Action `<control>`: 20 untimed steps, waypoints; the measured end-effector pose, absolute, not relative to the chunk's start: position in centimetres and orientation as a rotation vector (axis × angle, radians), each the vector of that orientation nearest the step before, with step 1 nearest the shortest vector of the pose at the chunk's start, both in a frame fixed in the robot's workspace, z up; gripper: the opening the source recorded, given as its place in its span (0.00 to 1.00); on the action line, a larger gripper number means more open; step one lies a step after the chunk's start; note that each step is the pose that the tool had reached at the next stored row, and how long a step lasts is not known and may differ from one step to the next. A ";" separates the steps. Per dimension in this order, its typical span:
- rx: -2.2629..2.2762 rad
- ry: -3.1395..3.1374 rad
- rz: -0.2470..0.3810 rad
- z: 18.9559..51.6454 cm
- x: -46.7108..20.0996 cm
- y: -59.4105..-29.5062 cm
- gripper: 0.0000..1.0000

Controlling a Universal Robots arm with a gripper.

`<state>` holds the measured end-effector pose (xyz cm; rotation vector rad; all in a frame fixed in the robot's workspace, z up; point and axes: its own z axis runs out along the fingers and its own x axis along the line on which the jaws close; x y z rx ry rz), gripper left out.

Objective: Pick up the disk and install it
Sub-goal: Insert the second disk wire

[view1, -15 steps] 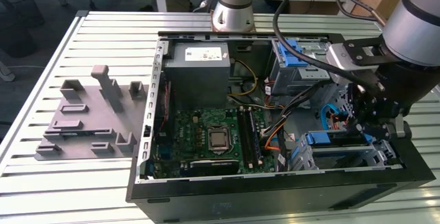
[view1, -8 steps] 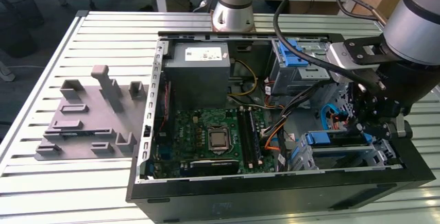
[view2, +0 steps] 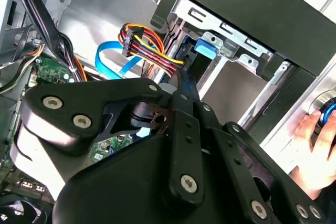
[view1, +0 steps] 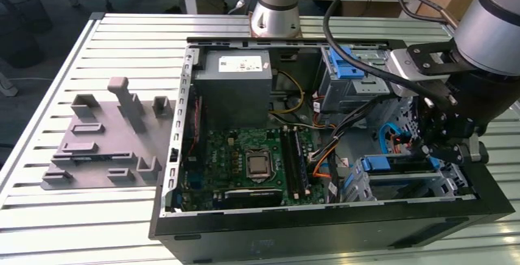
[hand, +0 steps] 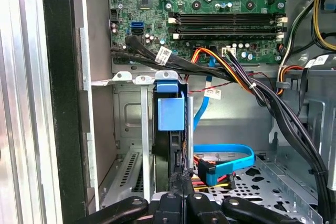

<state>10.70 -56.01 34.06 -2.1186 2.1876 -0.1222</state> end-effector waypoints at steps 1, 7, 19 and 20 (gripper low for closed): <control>-2.119 2.188 -0.122 34.1 10.7 -56.0 0.11; -2.119 2.188 -0.121 34.5 10.7 -56.0 0.11; -2.139 2.209 -0.081 35.1 10.9 -56.0 0.11; -2.142 2.212 -0.075 35.1 10.9 -56.0 0.11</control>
